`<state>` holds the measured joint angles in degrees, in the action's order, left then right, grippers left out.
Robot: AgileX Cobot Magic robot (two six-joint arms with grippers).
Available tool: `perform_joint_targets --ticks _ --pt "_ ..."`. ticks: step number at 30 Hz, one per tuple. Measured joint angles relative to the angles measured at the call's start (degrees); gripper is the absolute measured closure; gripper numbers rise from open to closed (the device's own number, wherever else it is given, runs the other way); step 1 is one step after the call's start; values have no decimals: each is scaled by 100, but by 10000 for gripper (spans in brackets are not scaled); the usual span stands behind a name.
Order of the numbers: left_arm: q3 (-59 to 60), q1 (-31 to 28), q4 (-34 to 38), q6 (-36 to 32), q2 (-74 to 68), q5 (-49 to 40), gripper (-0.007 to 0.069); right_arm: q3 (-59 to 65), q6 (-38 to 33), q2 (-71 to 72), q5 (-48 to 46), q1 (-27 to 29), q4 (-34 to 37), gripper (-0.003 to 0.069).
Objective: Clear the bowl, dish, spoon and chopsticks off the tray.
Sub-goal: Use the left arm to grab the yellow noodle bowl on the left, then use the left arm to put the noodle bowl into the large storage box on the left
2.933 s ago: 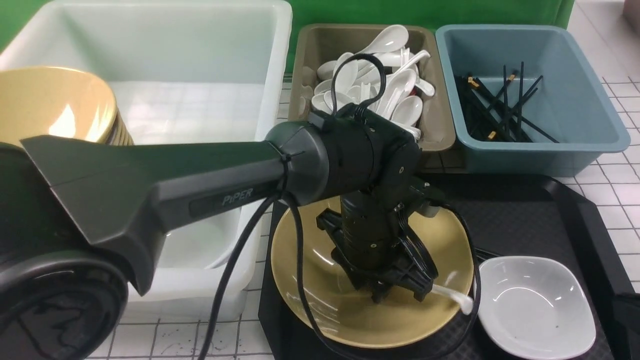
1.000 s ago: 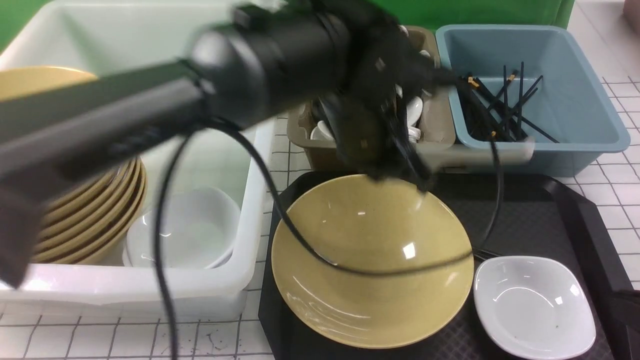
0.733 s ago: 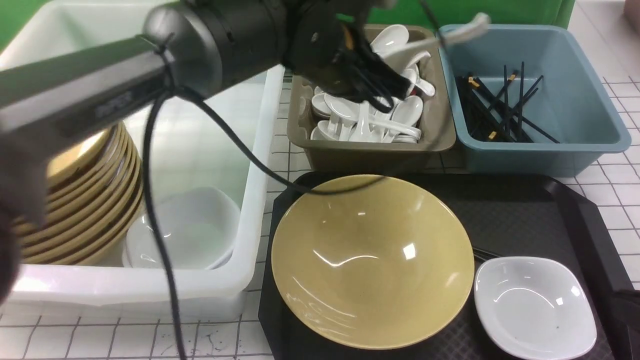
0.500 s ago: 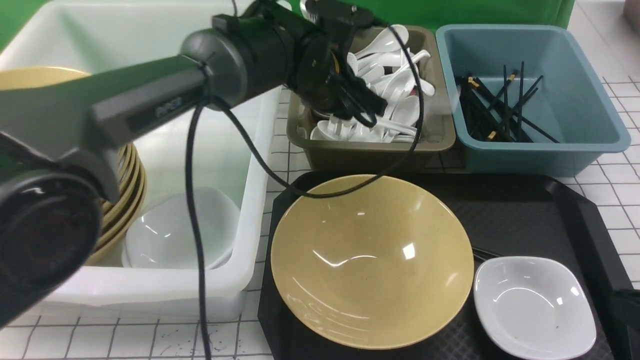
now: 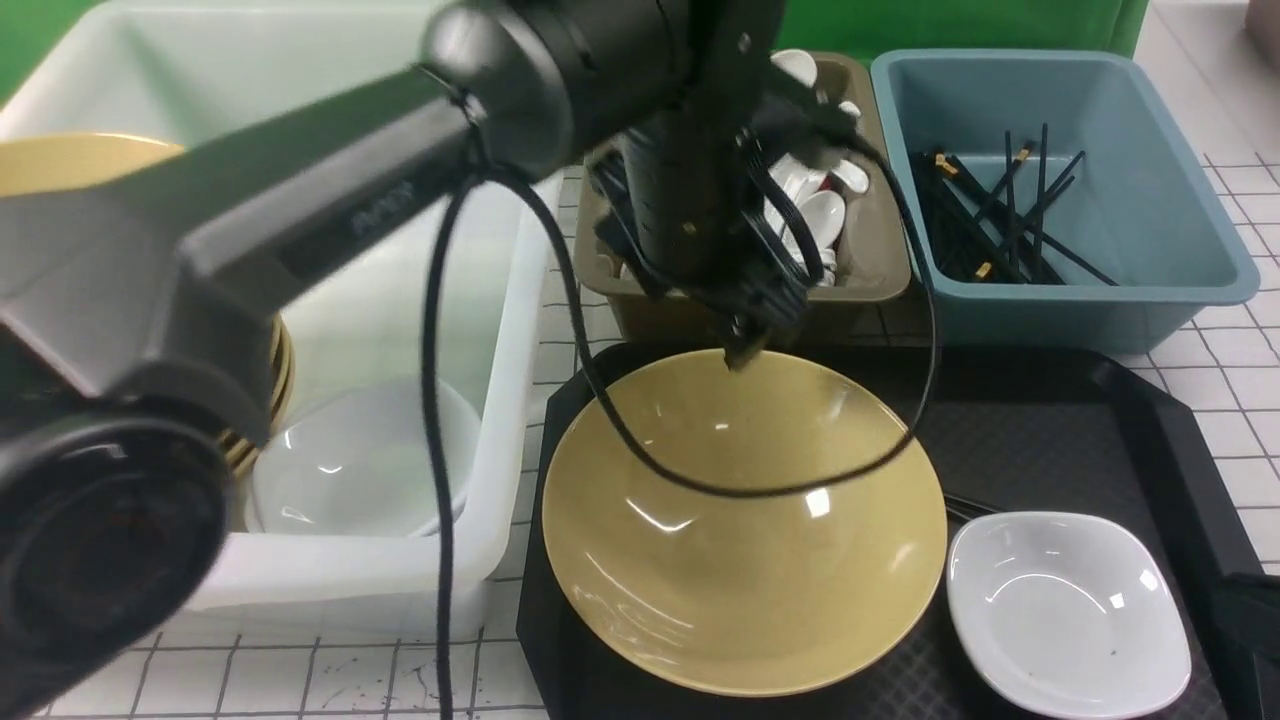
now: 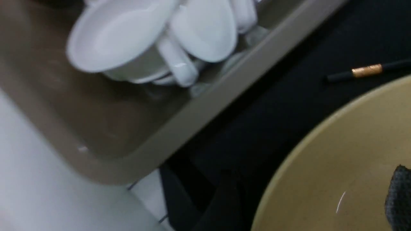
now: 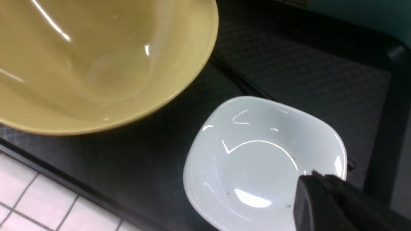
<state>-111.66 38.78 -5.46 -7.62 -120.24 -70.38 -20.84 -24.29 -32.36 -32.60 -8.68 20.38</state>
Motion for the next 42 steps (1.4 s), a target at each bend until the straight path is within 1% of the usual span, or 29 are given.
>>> perform_joint_targets --ticks 3,7,8,10,12,13,17,20,23,26,28,29,30,31,32,33,34,35,37,38,39,40,41,42 --pt "0 -6 21 -151 -282 -6 102 0 0 0 0 -12 0 610" --pt "0 -6 33 -516 -534 -6 151 0 0 0 6 -12 0 610" --pt "0 -6 57 -808 -633 -1 210 0 0 0 6 -12 0 610" --pt "-5 -6 85 -1106 -704 -11 314 0 0 0 6 -12 0 610" --pt "-23 -11 176 -1224 -629 -186 433 0 0 0 6 -12 0 610" --pt "-46 -10 274 -1178 -569 -214 470 0 0 0 6 -12 0 610" --pt "-146 -10 546 -1109 -220 -204 568 0 0 0 6 -12 6 610" --pt "-211 -31 724 -1052 128 -149 613 0 0 0 6 -12 6 610" --pt "-252 -140 727 -1068 701 -58 616 0 0 0 6 -12 6 610" --pt "-278 -557 960 -1022 1534 -43 618 0 0 0 6 -12 6 610" --pt "-278 -1060 1076 -953 2114 -42 619 0 0 0 6 -12 6 610" --pt "-278 -1191 1100 -919 2290 -42 620 0 0 0 6 -12 6 610" --pt "-260 -1566 1124 -880 2525 -49 619 0 0 0 6 -12 6 610" --pt "-205 -1823 1138 -851 2701 -49 620 0 0 0 6 -12 6 610" --pt "33 -2609 1156 -828 3184 -38 620 0 0 0 6 -12 6 610" --pt "222 -3046 1189 -817 3478 -13 620 0 0 0 6 -12 6 610" --pt "275 -3156 1199 -819 3478 2 620 0 0 0 6 -12 6 610" --pt "799 -4229 1264 -781 3952 240 620 0 0 0 6 -12 6 608" --pt "1483 -5185 1450 -772 4291 555 620 0 0 0 6 -12 6 607" --pt "1860 -5749 1680 -772 4452 732 620 0 0 0 6 -12 6 606" --pt "2285 -6471 1986 -768 4620 923 620 6 0 0 12 -12 6 605" --pt "2484 -6746 2240 -765 4673 1015 620 12 0 0 19 -12 6 604" --pt "2795 -7139 2525 -765 4740 1166 620 13 0 0 19 -12 6 604" --pt "3018 -7332 2722 -761 4763 1289 620 13 0 0 19 -12 6 604"
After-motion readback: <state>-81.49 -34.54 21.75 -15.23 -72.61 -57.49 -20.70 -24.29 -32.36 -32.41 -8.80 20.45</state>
